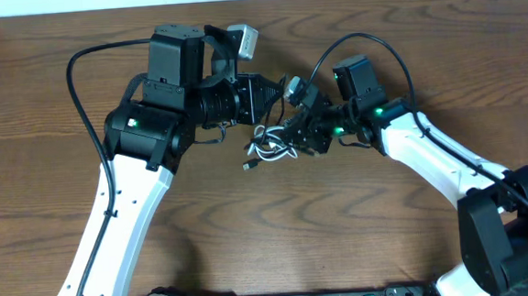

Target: Untangle cables

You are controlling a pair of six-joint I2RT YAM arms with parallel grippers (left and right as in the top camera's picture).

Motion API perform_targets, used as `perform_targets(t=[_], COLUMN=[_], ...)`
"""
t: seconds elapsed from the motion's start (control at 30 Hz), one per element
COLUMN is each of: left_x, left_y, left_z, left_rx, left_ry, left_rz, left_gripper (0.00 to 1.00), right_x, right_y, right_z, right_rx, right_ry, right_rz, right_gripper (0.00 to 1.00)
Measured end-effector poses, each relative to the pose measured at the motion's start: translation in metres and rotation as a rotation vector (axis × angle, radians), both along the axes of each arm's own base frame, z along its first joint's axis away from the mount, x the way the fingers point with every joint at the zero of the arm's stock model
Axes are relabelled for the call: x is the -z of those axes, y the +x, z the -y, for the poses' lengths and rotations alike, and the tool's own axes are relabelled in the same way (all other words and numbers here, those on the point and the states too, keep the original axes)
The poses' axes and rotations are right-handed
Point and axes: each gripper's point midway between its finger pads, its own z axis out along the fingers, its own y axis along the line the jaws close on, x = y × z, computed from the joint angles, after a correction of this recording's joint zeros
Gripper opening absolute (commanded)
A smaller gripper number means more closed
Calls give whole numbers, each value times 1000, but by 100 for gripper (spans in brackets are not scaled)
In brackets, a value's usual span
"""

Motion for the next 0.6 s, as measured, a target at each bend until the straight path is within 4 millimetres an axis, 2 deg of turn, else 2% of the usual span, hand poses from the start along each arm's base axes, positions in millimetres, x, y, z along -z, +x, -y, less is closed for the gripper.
perform_targets(t=[0.13, 0.23, 0.33, 0.5, 0.6], left_x=[-1, -1, 0, 8, 14], left_y=[6, 15, 28, 49, 55], left_z=[-8, -23, -46, -93, -115], left_rx=[-24, -68, -144, -310, -387], left_ry=[-2, -3, 10, 74, 115], left_rz=[4, 4, 8, 10, -4], left_gripper=[7, 7, 7, 8, 7], right_x=[18, 30, 47, 72, 78], right_y=[13, 20, 25, 23, 20], right_z=[14, 33, 66, 137, 164], right_rx=[149, 297, 509, 881, 991], right_ry=[-69, -121, -201, -345, -392], right_rz=[-85, -175, -307, -493, -535], right_gripper=[1, 1, 1, 1, 1])
